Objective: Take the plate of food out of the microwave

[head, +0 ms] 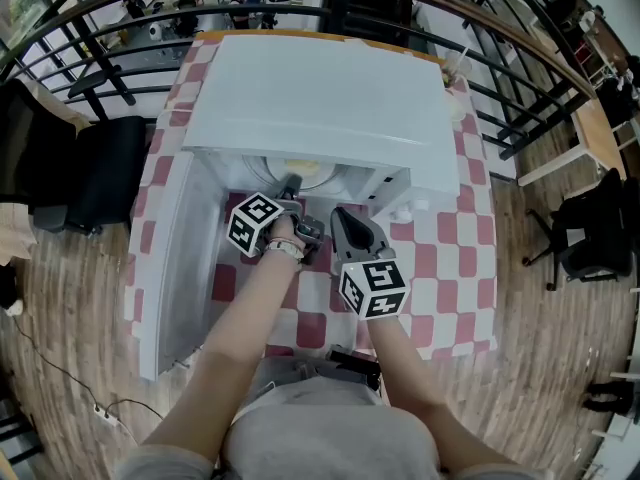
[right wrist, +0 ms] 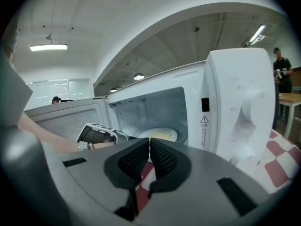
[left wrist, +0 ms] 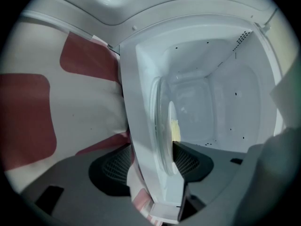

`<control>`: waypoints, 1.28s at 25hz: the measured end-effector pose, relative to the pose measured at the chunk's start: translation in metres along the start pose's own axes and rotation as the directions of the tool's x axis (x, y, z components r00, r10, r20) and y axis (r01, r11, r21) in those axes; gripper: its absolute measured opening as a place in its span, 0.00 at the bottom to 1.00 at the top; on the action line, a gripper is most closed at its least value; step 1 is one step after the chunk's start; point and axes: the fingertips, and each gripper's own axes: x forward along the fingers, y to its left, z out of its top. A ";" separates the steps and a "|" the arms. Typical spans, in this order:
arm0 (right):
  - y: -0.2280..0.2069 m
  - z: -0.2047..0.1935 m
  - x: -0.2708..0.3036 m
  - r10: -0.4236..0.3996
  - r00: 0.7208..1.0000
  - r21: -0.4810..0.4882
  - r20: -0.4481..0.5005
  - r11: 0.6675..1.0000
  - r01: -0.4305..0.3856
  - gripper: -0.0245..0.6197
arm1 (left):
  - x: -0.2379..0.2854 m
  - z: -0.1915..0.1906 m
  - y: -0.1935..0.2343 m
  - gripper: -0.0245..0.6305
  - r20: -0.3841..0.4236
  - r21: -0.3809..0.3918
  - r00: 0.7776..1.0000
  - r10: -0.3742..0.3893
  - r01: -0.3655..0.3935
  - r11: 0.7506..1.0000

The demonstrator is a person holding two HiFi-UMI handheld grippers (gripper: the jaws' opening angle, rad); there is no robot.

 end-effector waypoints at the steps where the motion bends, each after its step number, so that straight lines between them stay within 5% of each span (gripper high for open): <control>1: 0.000 0.000 0.000 -0.001 1.000 0.002 -0.001 1.000 0.001 0.08 | -0.001 0.000 0.000 0.44 0.004 0.000 1.000 0.004 -0.004 1.000; 9: 0.003 0.000 -0.004 -0.005 1.000 0.008 0.003 1.000 0.005 0.08 | -0.010 -0.004 0.005 0.42 -0.024 -0.032 0.999 0.022 -0.022 0.999; 15: 0.007 -0.001 -0.008 -0.003 1.000 0.010 0.005 1.000 0.003 0.08 | -0.019 -0.005 -0.001 0.29 -0.018 -0.013 1.000 0.026 -0.026 1.000; 32: 0.004 0.005 -0.014 -0.008 1.000 -0.002 0.012 1.000 0.008 0.08 | -0.029 0.000 -0.010 0.11 0.010 -0.039 0.999 0.042 -0.042 0.998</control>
